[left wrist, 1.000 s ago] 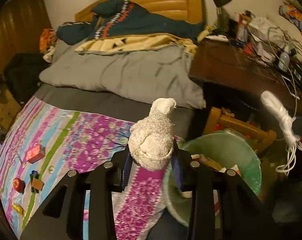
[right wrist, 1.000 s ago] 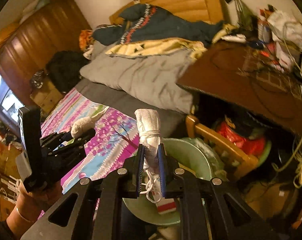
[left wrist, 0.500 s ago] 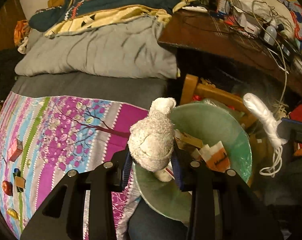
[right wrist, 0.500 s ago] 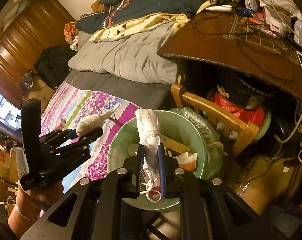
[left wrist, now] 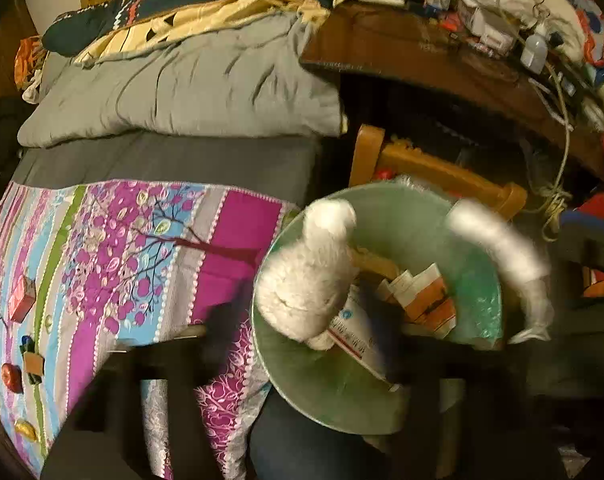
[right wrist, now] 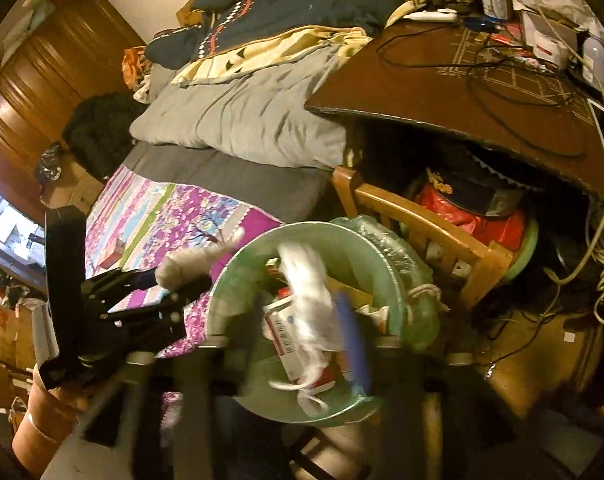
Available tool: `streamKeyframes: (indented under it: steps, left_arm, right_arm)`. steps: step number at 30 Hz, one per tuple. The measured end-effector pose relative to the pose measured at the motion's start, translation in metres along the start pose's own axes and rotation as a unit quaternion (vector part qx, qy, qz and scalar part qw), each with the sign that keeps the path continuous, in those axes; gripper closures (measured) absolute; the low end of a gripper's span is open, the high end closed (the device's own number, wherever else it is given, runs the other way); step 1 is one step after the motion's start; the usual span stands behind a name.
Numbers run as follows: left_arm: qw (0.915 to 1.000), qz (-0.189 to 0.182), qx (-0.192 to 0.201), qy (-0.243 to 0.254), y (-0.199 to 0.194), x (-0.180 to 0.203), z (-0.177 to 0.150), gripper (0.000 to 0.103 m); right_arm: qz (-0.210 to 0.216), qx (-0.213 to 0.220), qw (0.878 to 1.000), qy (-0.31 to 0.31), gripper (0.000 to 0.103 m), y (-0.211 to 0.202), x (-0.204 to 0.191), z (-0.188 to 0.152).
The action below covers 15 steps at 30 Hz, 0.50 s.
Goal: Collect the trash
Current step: 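Open both tools to drop the bundle and yarn ball into the bin, then move both open tools back toward the trash on the bed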
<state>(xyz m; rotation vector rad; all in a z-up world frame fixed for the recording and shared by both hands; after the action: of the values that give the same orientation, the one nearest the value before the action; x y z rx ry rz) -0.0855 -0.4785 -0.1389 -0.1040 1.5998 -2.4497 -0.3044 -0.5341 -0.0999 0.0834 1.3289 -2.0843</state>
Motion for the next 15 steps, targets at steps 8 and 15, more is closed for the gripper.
streamKeyframes:
  steps: [8,15]
  left_arm:
    - [0.9996,0.015,0.021,0.012,-0.006,0.0,-0.001,0.021]
    - [0.9994,0.026,0.022,-0.008,-0.008,-0.013,-0.007,0.021]
  right_arm:
    - [-0.041,0.008,0.999,-0.026,0.05,0.001,0.005,-0.006]
    - [-0.05,0.017,0.998,-0.037,0.05,0.002,-0.001,-0.005]
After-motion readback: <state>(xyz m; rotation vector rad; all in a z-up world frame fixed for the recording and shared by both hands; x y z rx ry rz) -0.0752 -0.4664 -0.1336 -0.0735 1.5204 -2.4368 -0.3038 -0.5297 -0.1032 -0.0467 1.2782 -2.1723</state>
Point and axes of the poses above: each gripper's, at about its wrist camera, not at the fingertips, and y roughly the way its jaws point, x to its right, z to its top, the point moved 8 cm from there along y, roughly the way its jaws point, and after that the axes turned 2 degrees about -y, right-handed, at the moved point
